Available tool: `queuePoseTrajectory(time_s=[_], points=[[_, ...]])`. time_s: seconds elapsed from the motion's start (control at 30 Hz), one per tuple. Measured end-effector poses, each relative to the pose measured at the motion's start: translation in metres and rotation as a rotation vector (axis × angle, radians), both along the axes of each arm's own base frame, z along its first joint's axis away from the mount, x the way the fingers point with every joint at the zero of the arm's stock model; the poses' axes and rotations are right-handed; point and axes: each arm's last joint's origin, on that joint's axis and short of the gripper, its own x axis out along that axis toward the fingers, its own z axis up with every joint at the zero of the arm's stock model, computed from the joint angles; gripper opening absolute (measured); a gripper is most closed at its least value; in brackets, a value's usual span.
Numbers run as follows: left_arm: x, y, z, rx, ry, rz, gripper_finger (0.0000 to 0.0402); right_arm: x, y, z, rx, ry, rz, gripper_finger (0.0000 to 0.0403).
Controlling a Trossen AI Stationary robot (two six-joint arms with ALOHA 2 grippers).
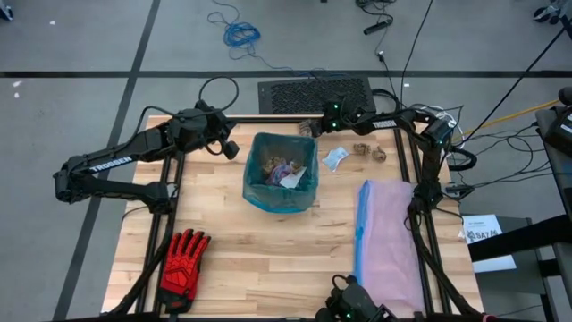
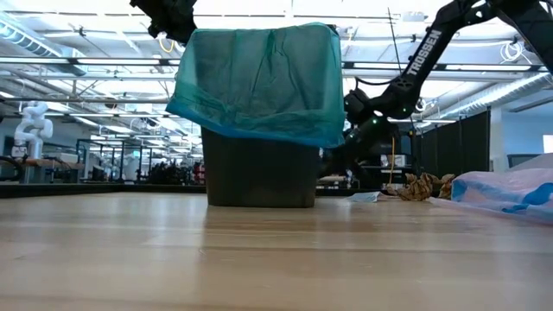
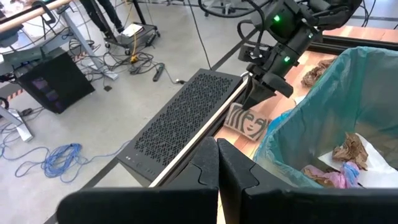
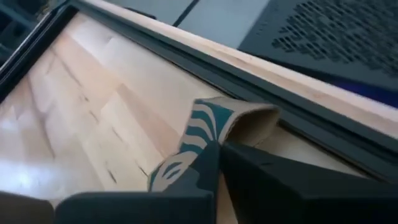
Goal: Place trash/remove bag and relplace
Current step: Put the cardboard coffee sleeve in the trash bin
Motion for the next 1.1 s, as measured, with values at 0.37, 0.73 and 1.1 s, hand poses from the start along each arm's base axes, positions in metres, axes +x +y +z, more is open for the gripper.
queuePoseTrajectory(time_s=[0.37, 0.73, 1.1], points=[[-0.001, 0.000, -0.001, -0.007, 0.013, 0.001, 0.0000, -0.003, 0.015, 0.043, -0.116, 0.005, 0.072, 0.0000], [-0.001, 0.000, -0.001, -0.020, 0.001, 0.008, 0.0000, -0.032, 0.058, 0.142, -0.353, -0.029, 0.094, 0.0000], [-0.001, 0.000, -0.001, -0.021, -0.001, 0.009, 0.0000, -0.056, 0.130, 0.223, -0.636, -0.229, 0.252, 0.0000]])
